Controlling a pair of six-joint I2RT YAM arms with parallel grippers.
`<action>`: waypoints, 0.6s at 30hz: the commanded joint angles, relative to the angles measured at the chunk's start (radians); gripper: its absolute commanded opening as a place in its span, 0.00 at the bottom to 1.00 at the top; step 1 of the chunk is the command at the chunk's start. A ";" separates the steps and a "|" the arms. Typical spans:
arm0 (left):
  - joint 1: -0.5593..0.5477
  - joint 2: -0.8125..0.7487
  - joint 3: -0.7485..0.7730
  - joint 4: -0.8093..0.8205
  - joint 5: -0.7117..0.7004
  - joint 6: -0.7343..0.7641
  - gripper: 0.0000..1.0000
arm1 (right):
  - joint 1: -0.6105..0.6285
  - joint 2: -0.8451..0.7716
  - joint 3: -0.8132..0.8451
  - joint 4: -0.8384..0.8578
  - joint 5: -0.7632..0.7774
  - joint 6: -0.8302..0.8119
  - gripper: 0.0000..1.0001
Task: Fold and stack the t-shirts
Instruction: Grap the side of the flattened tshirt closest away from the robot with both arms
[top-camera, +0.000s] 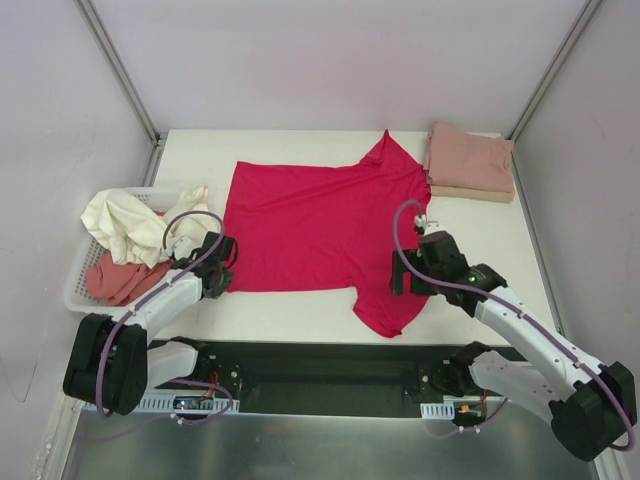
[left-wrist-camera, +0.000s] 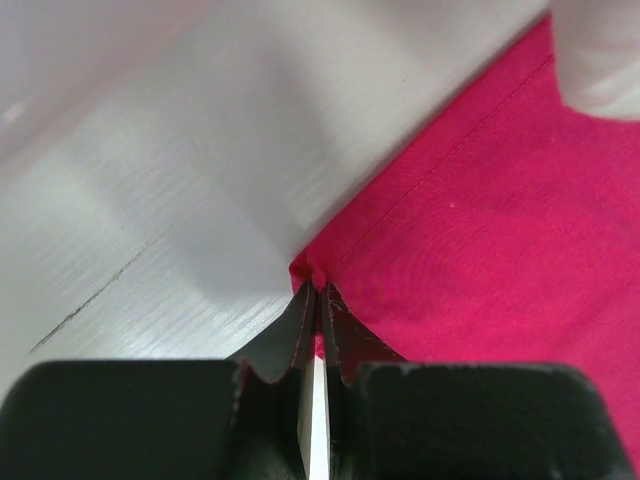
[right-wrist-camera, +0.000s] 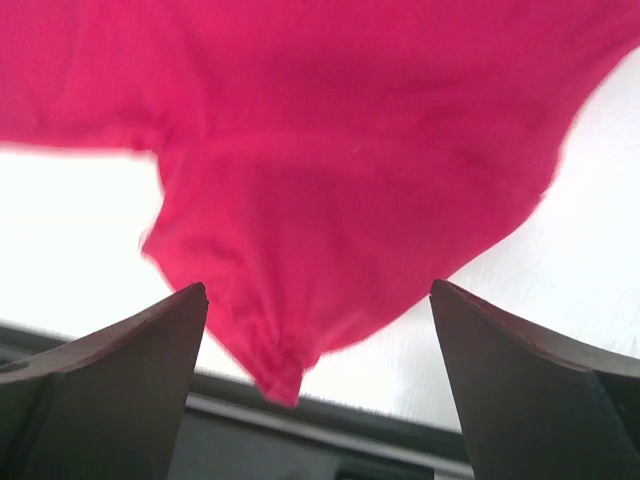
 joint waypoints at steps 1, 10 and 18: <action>0.011 -0.084 -0.035 0.008 0.015 0.026 0.00 | 0.201 0.037 0.050 -0.164 0.035 0.072 0.99; 0.011 -0.173 -0.045 0.007 0.029 0.060 0.00 | 0.441 0.257 0.068 -0.182 0.034 0.078 0.85; 0.011 -0.180 -0.055 0.007 0.028 0.060 0.00 | 0.478 0.407 0.108 -0.127 -0.028 0.072 0.69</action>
